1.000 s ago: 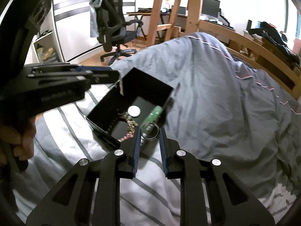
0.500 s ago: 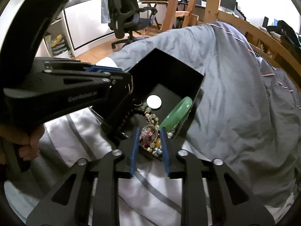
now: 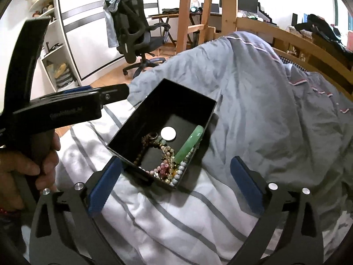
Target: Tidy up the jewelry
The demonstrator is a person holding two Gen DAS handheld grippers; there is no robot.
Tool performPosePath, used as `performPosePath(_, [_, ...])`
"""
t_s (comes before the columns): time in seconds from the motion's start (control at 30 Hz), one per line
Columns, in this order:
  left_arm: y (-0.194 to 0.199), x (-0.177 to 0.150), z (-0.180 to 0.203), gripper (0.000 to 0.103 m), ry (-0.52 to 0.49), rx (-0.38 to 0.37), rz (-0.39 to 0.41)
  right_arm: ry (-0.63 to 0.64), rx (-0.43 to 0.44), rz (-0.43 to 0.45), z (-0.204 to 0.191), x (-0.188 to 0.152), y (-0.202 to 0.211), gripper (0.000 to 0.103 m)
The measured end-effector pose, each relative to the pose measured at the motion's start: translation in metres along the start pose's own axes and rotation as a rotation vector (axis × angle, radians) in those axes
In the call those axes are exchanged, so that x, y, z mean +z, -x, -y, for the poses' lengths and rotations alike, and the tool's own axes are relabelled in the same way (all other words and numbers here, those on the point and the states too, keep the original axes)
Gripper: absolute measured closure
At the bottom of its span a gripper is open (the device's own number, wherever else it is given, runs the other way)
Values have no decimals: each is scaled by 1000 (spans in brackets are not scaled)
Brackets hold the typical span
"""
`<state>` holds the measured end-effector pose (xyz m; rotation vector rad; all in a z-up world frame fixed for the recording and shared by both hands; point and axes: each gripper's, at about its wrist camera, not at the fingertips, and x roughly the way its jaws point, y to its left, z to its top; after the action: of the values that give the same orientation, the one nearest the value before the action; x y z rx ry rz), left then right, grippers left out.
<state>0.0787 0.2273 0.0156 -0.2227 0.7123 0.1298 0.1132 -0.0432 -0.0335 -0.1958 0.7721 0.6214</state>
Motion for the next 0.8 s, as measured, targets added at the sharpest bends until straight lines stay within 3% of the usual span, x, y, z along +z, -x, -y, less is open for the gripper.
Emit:
performPosePath(0.13, [13,-15,9,6,12,-25,-32,28,25,-1,-4,-2,14,4])
performPosePath(0.37, [52,-31,39,6,-139,62,3,58,57,-2,-3,-19,34,4])
performPosePath(0.57, [71,-42,33,6,-155,83,-54,20,95,26,7,-29,52,4])
performPosePath(0.8, [77,-52,42,6,-233,103,-61,11,108,41,9,-40,63,4])
